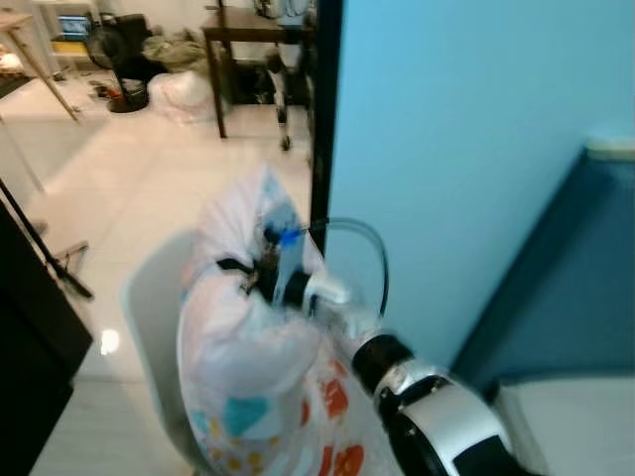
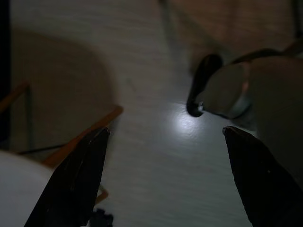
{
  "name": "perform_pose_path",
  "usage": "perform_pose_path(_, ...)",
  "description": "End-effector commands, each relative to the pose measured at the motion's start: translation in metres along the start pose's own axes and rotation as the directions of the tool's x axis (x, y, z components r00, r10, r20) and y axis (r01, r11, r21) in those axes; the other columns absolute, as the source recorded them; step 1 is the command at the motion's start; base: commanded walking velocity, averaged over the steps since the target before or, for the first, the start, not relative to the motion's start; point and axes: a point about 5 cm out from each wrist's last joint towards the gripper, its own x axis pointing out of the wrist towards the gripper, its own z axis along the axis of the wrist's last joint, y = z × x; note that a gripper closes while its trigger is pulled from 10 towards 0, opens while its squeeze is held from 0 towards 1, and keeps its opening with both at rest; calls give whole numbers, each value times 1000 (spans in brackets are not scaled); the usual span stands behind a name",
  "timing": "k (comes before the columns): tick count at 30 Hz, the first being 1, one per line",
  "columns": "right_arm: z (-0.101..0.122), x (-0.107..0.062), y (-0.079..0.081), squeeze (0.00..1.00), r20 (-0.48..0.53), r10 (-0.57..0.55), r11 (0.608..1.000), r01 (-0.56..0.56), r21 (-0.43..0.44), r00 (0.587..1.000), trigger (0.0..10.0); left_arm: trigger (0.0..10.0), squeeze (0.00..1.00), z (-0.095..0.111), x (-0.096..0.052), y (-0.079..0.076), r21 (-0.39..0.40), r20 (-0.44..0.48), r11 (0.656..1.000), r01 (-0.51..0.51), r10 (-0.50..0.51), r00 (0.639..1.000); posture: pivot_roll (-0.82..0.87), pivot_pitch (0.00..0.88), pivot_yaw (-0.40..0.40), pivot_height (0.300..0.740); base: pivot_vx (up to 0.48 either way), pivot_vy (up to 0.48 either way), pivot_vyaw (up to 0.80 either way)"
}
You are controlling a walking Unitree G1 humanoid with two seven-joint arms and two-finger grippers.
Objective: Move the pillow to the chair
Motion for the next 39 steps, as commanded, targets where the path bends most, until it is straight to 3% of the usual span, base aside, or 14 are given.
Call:
perform_pose_path(1, -24, 5, 27, 0, -49, -24, 996, 28, 87, 999, 10000, 10000, 0, -5, -1, 2, 0, -21, 1000, -3, 3, 1000, 42, 44, -52, 740, 0, 0, 0)
perform_pose_path(2, -35, -2, 14, 0, -128, -99, 994, 104, 30, 987, 10000, 10000, 0, -8, -1, 4, 2, -28, 1000, -6, 6, 1000, 40, 44, -50, 740, 0, 0, 0)
perform_pose_path(6, -50, -10, 6, 0, -217, -176, 984, 165, -69, 960, 10000, 10000, 0, -10, -2, 5, 5, -33, 1000, -8, 8, 999, 40, 45, -47, 740, 0, 0, 0)
perform_pose_path(10, -70, -24, -10, 0, -326, -330, 943, 293, -161, 886, 10000, 10000, 0, -10, -2, 5, 6, -33, 1000, -7, 7, 999, 40, 51, -43, 740, 0, 0, 0)
perform_pose_path(11, -80, -34, -21, 0, -375, -430, 901, 369, -226, 821, 10000, 10000, 0, -9, -1, 5, 5, -31, 1000, -5, 5, 1000, 38, 54, -41, 740, 0, 0, 0)
perform_pose_path(14, -87, -44, -30, 0, -407, -503, 864, 422, -275, 763, 10000, 10000, 0, -8, -1, 4, 7, -28, 1000, -2, 2, 1000, 36, 57, -39, 740, 0, 0, 0)
perform_pose_path(26, -83, -40, -27, 0, -346, -544, 839, 505, -203, 764, 10000, 10000, 0, -10, -2, 3, 6, -31, 1000, 1, -1, 1000, 35, 65, -37, 740, 0, 0, 0)
perform_pose_path(27, -80, -40, -29, 133, -333, -564, 826, 522, -212, 756, 10000, 10000, 0, -10, -2, 2, 6, -31, 1000, 1, -1, 1000, 35, 66, -36, 740, 0, 0, 0)
perform_pose_path(29, -73, -41, -36, 263, -291, -609, 793, 562, -234, 738, 10000, 10000, 0, -10, -2, 2, 6, -31, 1000, 2, -2, 1000, 37, 68, -37, 740, 0, 0, 0)
perform_pose_path(31, -63, -42, -44, 286, -236, -659, 752, 617, -232, 714, 10000, 10000, 0, -10, -2, 2, 6, -30, 1000, 3, -3, 1000, 37, 68, -37, 740, 0, 0, 0)
perform_pose_path(35, -57, -39, -45, 290, -215, -656, 755, 623, -205, 724, 10000, 10000, 0, -10, -2, 2, 6, -29, 1000, 3, -3, 1000, 35, 68, -37, 740, 0, 0, 0)
perform_pose_path(36, -56, -34, -38, 424, -216, -611, 791, 585, -178, 761, 10000, 10000, 0, -10, -2, 2, 7, -28, 1000, 3, -3, 1000, 33, 66, -38, 740, 0, 0, 0)
perform_pose_path(37, -56, -34, -38, 424, -216, -611, 791, 585, -178, 761, 10000, 10000, 0, -10, -2, 2, 7, -28, 1000, 3, -3, 1000, 33, 66, -38, 740, 0, 0, 0)
perform_pose_path(39, -58, -29, -29, 914, -222, -562, 827, 536, -168, 797, 10000, 10000, 0, -9, -2, 1, 7, -27, 1000, 3, -3, 1000, 33, 66, -39, 740, 0, 0, 0)
